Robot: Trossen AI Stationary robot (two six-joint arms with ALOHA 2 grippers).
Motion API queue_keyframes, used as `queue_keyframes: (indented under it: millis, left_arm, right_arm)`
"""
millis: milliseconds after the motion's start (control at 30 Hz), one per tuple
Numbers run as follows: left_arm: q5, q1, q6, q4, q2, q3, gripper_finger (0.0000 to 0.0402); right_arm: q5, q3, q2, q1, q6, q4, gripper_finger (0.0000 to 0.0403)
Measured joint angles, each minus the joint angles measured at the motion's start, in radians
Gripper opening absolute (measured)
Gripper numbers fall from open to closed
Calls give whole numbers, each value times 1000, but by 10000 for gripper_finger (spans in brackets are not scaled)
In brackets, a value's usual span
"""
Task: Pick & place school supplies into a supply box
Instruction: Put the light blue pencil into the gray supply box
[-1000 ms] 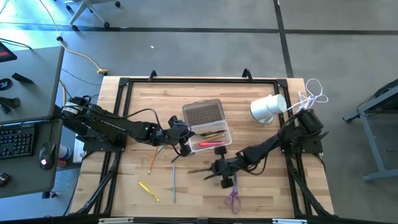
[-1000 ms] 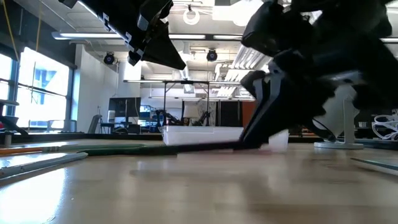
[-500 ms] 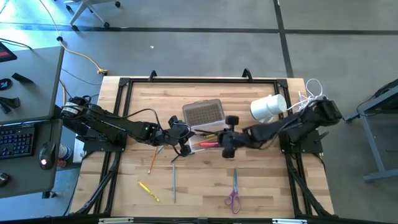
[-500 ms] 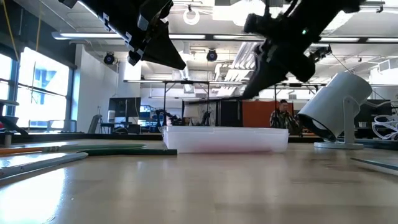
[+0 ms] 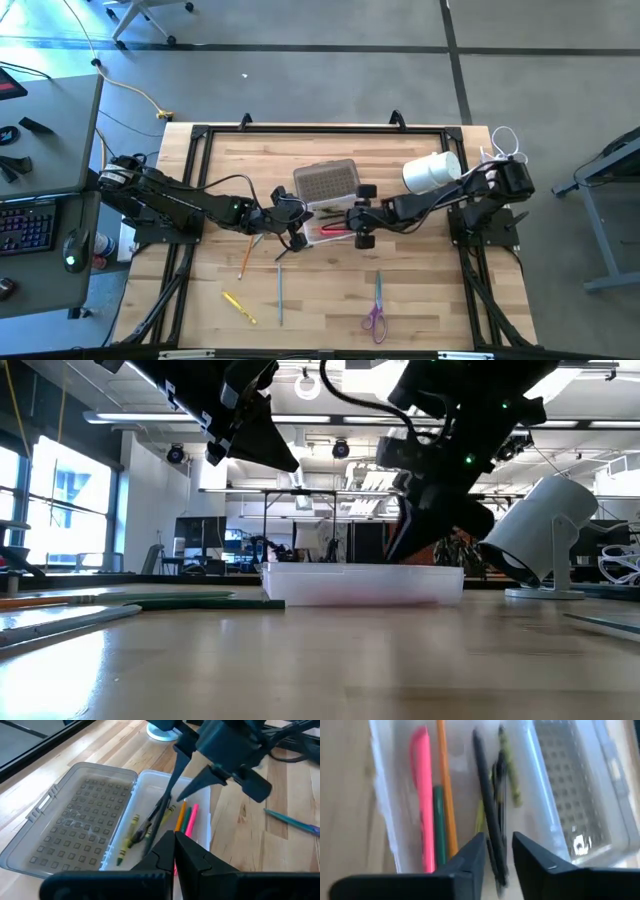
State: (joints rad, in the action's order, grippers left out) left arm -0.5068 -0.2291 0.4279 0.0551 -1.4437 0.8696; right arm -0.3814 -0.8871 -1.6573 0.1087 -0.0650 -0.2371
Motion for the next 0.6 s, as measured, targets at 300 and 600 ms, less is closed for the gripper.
queue_keyframes:
  millis: [300, 600]
  left_arm:
    - [0, 0, 0, 3, 0, 0, 46]
    - [0, 0, 0, 8, 0, 0, 46]
  right_arm:
    - [143, 0, 16, 79, -47, 111, 144]
    - [299, -2, 64, 264, -21, 127, 140]
